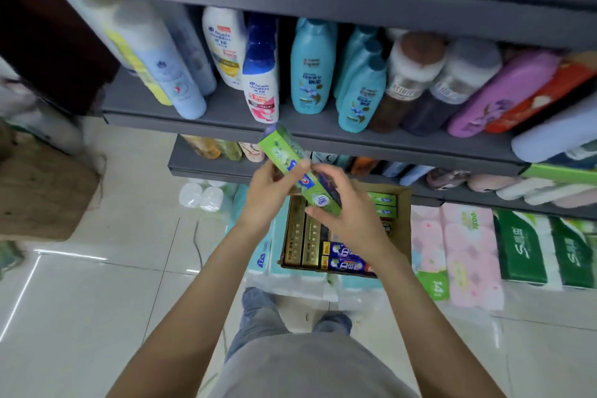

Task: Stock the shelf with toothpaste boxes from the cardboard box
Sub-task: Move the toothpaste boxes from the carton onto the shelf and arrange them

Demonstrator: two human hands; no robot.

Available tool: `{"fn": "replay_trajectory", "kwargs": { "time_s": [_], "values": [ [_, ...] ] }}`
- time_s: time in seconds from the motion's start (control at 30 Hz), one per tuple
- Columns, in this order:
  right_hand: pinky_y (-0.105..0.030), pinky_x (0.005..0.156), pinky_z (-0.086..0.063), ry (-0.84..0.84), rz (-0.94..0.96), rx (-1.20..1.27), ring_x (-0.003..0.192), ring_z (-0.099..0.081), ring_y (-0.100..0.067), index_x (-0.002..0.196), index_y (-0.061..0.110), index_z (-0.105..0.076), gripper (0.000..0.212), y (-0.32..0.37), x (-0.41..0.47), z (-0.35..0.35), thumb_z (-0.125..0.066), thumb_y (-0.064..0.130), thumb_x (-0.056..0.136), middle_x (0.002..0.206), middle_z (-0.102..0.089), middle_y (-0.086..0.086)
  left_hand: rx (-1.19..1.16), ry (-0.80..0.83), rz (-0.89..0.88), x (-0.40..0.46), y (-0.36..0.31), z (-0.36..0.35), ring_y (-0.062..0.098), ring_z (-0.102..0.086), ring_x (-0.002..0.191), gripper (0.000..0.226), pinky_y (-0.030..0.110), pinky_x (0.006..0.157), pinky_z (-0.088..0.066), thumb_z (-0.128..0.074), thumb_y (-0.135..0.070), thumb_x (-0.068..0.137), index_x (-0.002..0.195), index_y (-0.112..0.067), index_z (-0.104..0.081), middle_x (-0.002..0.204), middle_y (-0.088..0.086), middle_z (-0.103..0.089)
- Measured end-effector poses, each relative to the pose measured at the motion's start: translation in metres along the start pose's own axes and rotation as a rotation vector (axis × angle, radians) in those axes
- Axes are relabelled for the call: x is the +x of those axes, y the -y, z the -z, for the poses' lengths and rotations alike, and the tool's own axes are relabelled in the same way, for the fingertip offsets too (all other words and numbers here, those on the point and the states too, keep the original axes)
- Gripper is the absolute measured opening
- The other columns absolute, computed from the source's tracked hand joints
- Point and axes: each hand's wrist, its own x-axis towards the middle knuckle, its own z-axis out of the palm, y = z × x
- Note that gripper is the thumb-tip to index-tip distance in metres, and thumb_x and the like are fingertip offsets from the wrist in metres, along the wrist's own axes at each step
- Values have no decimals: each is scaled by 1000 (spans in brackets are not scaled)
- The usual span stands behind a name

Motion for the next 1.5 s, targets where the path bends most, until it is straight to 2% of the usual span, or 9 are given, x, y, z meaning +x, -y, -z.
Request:
{"fn": "replay_trajectory", "kwargs": {
  "time_s": [0.17,0.33,0.63,0.8,0.93,1.03,1.17,1.37,1.5],
  "values": [
    [-36,93,-46,-43,-20,41,105,-59,-12,129,53,-30,69,16,1,50,-72,49,74,112,-58,20,-366,129,-197,-7,-34,17,17,-68,86,54,39,79,-55,-83,-38,60,96,-6,-59,95,-1,-73],
    [-20,74,-47,-108,155,54,92,-60,-2,114,38,-52,47,51,5,81,-78,32,75,106,-62,17,-441,173,-382,-8,-76,24,24,-63,103,58,38,80,-54,-77,-26,72,119,-7,-48,116,4,-66],
    [-16,79,-47,-231,380,14,99,-57,0,115,35,-46,51,127,52,114,-73,49,74,111,-59,18,-319,126,-603,6,-193,23,12,-66,87,29,26,72,-54,-52,-12,94,123,-11,-47,100,-1,-66],
    [-26,82,-48,-426,468,-12,97,-59,-1,120,37,-44,47,162,87,136,-68,41,81,110,-59,16,233,60,-1002,25,-285,22,3,-59,92,54,27,85,-51,-50,-26,92,143,-26,-33,115,-5,-61],
    [-22,77,-52,-664,500,179,93,-63,-6,132,42,-29,66,181,106,158,-70,27,83,120,-55,11,1137,-76,-1282,50,-324,22,22,-56,96,55,42,85,-47,-36,-40,95,147,-30,-25,110,-1,-58],
    [-31,80,-53,-682,429,32,99,-61,-11,140,43,-24,75,174,132,168,-70,24,83,133,-47,7,1518,103,-1251,80,-321,11,29,-54,110,48,39,84,-43,-35,-35,100,147,-29,-26,122,5,-56],
    [-41,83,-49,-590,287,-343,102,-59,-21,120,27,-52,39,151,162,167,-67,30,84,116,-61,3,1632,334,-1194,119,-299,2,29,-49,111,45,41,90,-42,-42,-29,99,144,-27,-35,125,9,-54],
    [-28,65,-32,-717,189,-540,96,-57,-27,108,20,-59,23,146,180,163,-60,34,90,109,-56,-3,1311,-167,-1256,148,-267,40,33,-52,109,44,49,91,-45,-71,-33,78,119,-22,-62,121,6,-60],
    [-32,67,-45,-788,292,-531,95,-51,-26,106,18,-65,20,143,180,154,-63,27,88,108,-53,-5,1195,-373,-1293,136,-253,66,32,-55,100,34,47,84,-46,-68,-18,78,112,-20,-65,111,3,-64]
  ]
}}
